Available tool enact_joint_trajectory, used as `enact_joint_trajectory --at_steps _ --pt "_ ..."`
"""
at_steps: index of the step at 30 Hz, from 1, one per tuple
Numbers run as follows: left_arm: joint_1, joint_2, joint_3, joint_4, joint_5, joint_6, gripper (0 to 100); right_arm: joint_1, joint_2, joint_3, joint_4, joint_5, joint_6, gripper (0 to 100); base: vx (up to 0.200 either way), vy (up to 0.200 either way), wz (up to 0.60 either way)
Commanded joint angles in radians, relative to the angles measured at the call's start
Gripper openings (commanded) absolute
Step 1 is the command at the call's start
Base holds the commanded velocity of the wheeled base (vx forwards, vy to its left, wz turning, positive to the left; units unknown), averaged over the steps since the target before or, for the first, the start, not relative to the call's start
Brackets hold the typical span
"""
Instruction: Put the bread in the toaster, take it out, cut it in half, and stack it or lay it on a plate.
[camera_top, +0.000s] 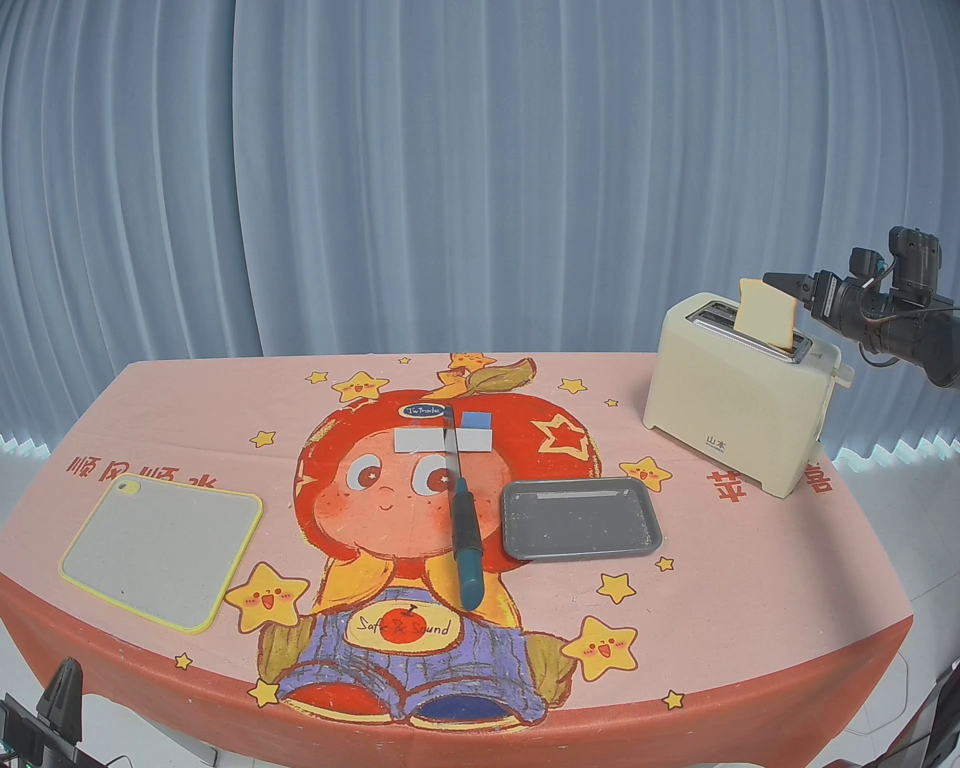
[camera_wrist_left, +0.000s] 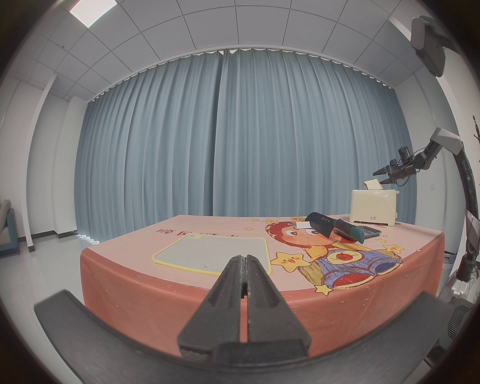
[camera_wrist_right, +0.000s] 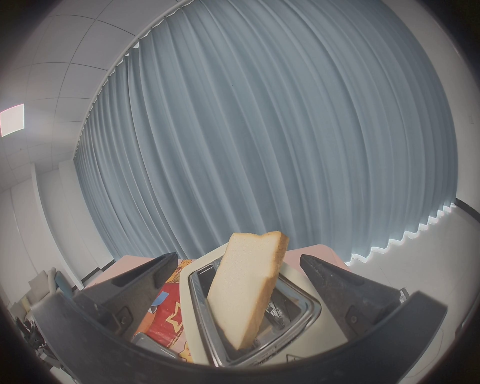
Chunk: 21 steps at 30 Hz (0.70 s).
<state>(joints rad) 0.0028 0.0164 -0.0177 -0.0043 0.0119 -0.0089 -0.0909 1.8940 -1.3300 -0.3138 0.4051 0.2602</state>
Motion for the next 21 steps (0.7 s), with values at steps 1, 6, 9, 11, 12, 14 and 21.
enact_joint_trajectory --at_steps 1,6,9,11,12,14,21 --pt "0.0 -0.006 0.018 0.0 0.0 0.0 0 -0.001 0.046 -0.031 -0.001 0.003 0.002 100 0.0 0.0 0.0" --pt "0.0 -0.006 0.018 0.0 0.0 0.0 0 -0.001 0.076 -0.055 -0.002 0.009 0.004 100 0.0 0.0 0.0" --pt "0.0 -0.006 0.018 0.0 0.0 0.0 0 0.0 0.089 -0.072 -0.001 0.011 0.004 100 0.0 0.0 0.0" --pt "0.0 -0.006 0.018 0.0 0.0 0.0 0 0.0 0.102 -0.087 -0.002 0.009 0.004 100 0.0 0.0 0.0" --pt "0.0 -0.006 0.018 0.0 0.0 0.0 0 -0.001 0.106 -0.097 -0.002 0.009 0.004 100 0.0 0.0 0.0" --pt "0.0 -0.006 0.018 0.0 0.0 0.0 0 -0.003 0.117 -0.109 -0.002 0.011 0.005 100 0.0 0.0 0.0" --pt "0.0 -0.006 0.018 0.0 0.0 0.0 0 -0.009 0.122 -0.112 -0.002 0.011 0.005 100 0.0 0.0 0.0"
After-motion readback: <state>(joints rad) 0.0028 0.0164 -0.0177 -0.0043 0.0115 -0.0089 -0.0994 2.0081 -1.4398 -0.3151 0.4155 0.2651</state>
